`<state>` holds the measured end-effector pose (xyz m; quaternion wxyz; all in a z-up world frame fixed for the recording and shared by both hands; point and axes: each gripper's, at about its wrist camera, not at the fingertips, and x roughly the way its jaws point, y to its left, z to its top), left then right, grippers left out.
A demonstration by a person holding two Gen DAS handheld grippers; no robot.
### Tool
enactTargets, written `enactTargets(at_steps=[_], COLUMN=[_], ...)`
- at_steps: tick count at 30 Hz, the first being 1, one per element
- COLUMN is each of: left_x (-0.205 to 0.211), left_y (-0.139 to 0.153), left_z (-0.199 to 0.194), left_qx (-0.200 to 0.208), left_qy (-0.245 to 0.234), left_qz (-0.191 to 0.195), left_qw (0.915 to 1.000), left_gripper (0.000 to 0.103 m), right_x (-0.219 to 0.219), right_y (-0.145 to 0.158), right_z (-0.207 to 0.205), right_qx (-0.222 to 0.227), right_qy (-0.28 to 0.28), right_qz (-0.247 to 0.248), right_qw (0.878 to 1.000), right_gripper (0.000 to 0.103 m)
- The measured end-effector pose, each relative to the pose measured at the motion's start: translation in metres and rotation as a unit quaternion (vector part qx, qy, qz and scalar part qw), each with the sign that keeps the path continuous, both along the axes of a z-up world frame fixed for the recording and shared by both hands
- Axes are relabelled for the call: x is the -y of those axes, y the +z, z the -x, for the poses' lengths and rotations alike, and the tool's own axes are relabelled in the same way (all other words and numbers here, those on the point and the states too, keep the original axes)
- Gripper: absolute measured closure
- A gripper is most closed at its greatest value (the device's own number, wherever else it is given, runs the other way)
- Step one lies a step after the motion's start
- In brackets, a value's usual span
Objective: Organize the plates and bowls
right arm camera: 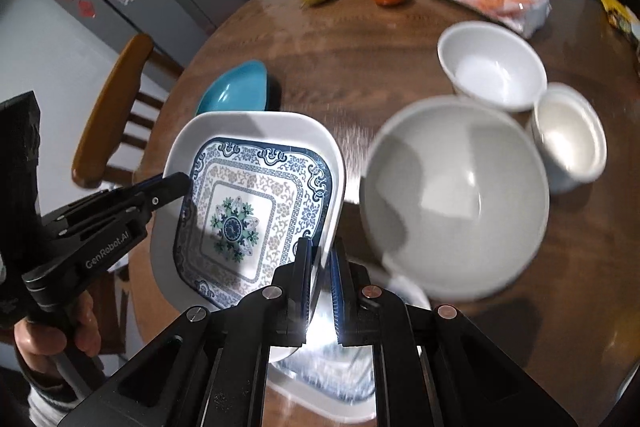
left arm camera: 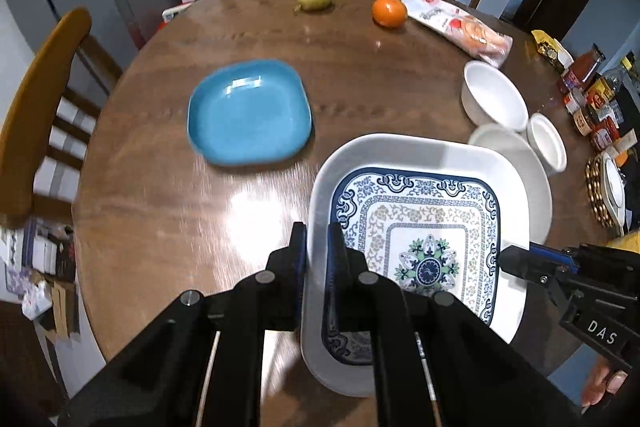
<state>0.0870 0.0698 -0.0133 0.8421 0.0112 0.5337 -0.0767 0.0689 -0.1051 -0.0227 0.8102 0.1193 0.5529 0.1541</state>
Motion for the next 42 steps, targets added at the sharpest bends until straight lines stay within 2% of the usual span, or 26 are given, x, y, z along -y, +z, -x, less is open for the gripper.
enactTargets(at_steps=[6,15,25,30,42], left_x=[0.01,0.031,0.051,0.054,0.057], left_y=[-0.009,-0.041,-0.062,-0.068,-0.071], left_z=[0.031,0.046,0.036,0.029,0.033], left_qx=[-0.007,-0.042,-0.064,-0.071,-0.071], left_qy=[0.001,-0.019,-0.038,-0.044,-0.049], left_qz=[-0.012,-0.028,-0.037,-0.038,-0.044], left_qw=[0.9999,0.9985,0.9965,0.9958,0.9952], left_gripper=[0.096,0.096,0.095,0.094,0.093], right_x=[0.006,0.023,0.04,0.035,0.023], right_y=[-0.018,-0.05,-0.065,-0.069,-0.065], right_z=[0.039,0.068,0.068,0.067,0.064], right_qx=[-0.022,-0.06,-0.069,-0.072,-0.057], right_qy=[0.013,0.0,-0.026,-0.029,-0.015], right_qz=[-0.01,-0.022,-0.003,0.002,0.056], right_qw=[1.0,0.998,0.997,0.997,0.997], right_gripper=[0.092,0.092,0.092,0.092,0.092])
